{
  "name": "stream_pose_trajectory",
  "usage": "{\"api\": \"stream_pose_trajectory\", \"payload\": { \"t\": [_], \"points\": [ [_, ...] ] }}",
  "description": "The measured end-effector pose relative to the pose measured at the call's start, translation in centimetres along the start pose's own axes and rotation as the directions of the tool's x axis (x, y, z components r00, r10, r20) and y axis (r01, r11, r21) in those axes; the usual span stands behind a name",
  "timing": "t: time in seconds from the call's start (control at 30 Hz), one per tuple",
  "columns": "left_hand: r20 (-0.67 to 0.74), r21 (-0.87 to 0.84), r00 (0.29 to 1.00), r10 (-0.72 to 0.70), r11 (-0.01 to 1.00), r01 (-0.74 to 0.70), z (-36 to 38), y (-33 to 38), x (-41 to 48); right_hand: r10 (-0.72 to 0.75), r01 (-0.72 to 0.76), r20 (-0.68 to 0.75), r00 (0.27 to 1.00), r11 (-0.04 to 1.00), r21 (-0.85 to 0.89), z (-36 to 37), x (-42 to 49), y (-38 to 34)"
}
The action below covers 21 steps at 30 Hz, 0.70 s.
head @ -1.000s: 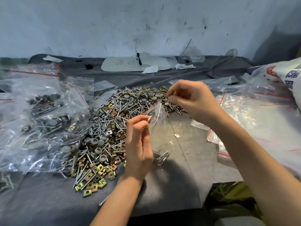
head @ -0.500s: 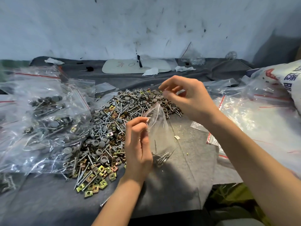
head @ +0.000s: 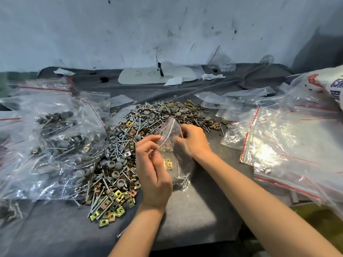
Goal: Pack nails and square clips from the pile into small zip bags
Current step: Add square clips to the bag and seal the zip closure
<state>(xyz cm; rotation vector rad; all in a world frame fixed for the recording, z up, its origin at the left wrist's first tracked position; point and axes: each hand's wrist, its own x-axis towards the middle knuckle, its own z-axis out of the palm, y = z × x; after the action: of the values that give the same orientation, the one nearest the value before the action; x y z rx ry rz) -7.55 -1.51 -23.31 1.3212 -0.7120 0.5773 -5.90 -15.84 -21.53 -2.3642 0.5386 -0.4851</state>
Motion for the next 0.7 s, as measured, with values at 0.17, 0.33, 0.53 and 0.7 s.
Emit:
{"api": "stream_pose_trajectory", "payload": {
  "t": [0.17, 0.33, 0.53, 0.7],
  "points": [
    [-0.001, -0.001, 1.0, -0.014, 1.0, 0.014, -0.1, 0.0, 0.0, 0.039, -0.056, -0.152, 0.988, 0.993, -0.107, 1.9, -0.3, 0.1],
    [-0.004, 0.006, 1.0, -0.031, 1.0, 0.031, -0.1, 0.0, 0.0, 0.075, -0.054, -0.187, 0.98, 0.992, 0.115, 1.6, -0.2, 0.6],
    [0.029, -0.003, 1.0, -0.01, 1.0, 0.01, 0.0, 0.2, 0.0, 0.025, 0.08, -0.298, 0.954, 0.939, 0.335, -1.6, -1.4, -0.7],
    [0.082, -0.02, 0.997, 0.018, 1.0, -0.016, 0.1, 0.1, 0.0, -0.312, 0.41, -0.295, 0.903, 0.83, 0.379, -6.1, -3.2, -4.3]
  ]
}}
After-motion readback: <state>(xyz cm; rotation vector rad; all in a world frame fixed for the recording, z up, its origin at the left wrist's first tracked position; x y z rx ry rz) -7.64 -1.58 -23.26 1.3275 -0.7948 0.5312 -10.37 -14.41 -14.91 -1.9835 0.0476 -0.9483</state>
